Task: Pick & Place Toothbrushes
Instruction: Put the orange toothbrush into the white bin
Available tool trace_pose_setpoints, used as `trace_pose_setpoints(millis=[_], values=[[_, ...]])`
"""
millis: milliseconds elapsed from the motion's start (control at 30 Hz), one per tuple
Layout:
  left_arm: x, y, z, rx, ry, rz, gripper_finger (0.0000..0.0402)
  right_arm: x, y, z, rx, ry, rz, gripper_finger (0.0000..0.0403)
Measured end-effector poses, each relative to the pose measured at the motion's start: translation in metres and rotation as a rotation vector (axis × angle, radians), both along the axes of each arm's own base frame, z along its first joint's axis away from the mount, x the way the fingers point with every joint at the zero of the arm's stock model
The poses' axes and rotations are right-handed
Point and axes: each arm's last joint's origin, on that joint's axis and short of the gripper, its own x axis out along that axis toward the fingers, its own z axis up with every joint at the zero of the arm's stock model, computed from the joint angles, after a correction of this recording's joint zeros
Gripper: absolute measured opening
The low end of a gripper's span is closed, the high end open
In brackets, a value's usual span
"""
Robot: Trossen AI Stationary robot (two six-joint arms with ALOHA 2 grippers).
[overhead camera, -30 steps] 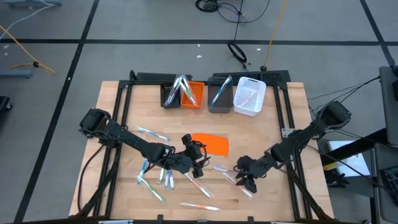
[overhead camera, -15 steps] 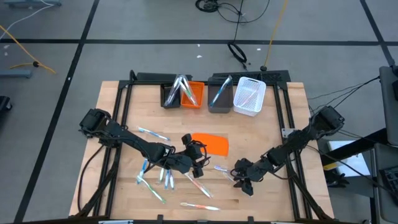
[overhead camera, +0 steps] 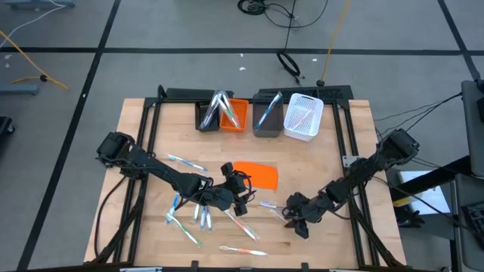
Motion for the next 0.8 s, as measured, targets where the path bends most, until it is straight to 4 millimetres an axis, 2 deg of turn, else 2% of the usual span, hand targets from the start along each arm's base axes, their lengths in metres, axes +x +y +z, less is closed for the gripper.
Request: trace_pose_setpoints(millis=[333,500,633,800], values=[[0.000,0.000,0.000,0.001,0.000,0.000,0.0253,-0.002,-0.001,-0.006,-0.056,0.022,-0.031,0.0171],[0.000,0.000,0.000,0.001,0.000,0.001,0.0253,0.000,-0.001,-0.016,-0.092,0.037,-0.053,0.0164],[0.000,0.000,0.000,0.001,0.000,0.001,0.0253,0.000,-0.001,-0.025,-0.085,0.077,-0.084,0.0119],[0.000,0.000,0.000,0.001,0.000,0.001,0.0253,0.001,-0.001,-0.023,-0.057,0.078,-0.104,0.0017]])
